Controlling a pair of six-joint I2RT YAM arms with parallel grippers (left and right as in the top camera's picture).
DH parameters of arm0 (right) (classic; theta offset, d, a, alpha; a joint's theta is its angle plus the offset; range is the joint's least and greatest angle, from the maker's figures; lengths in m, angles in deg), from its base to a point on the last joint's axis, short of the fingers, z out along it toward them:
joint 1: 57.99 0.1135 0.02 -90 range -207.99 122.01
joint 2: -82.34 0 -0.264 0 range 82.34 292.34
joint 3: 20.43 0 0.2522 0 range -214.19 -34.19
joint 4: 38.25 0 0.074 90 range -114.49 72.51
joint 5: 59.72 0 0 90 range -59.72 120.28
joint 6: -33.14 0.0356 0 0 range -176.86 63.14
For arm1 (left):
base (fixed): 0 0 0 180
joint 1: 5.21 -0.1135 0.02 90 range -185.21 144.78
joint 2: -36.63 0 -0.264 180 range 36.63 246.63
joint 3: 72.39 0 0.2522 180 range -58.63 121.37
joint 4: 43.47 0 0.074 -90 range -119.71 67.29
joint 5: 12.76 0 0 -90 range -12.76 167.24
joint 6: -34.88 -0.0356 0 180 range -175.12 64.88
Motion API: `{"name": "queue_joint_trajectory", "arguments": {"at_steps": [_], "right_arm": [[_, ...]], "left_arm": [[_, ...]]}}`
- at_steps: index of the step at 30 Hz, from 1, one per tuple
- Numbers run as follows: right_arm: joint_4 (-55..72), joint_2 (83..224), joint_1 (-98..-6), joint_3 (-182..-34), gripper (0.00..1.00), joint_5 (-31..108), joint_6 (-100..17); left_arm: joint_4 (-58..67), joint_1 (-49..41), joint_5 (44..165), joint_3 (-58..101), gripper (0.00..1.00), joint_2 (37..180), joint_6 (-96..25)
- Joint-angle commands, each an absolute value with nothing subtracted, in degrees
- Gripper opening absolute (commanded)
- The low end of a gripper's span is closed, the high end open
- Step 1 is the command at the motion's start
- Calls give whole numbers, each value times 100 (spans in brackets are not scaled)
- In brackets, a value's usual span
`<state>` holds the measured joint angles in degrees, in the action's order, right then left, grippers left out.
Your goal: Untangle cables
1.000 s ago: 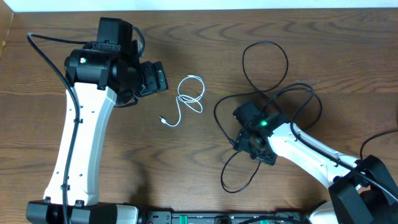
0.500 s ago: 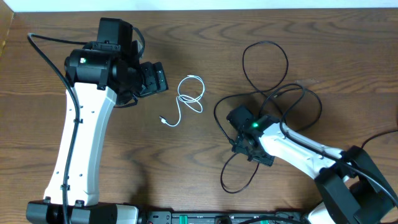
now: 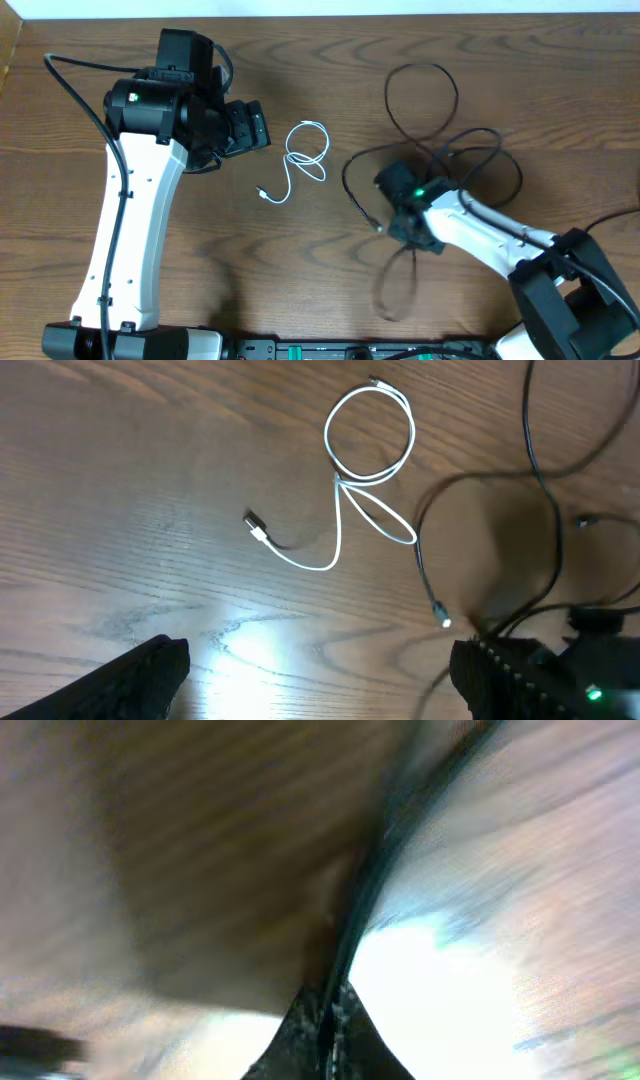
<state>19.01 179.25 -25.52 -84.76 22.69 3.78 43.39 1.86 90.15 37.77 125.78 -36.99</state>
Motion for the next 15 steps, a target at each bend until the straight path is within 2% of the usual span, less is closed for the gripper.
{"name": "queue_joint_trajectory", "arguments": {"at_steps": [1, 10, 15], "right_arm": [[1906, 18069, -3177, -8469, 1, 2081, -531], [2511, 18017, -4353, -9335, 1, 2089, -1941], [3541, 18017, -5208, -10305, 1, 1558, -2116]], "left_arm": [[4359, 159, 8916, 3803, 89, 12545, -3754], [4361, 159, 8918, 3803, 89, 12545, -3754], [4363, 159, 8918, 3803, 89, 12545, -3754]]}}
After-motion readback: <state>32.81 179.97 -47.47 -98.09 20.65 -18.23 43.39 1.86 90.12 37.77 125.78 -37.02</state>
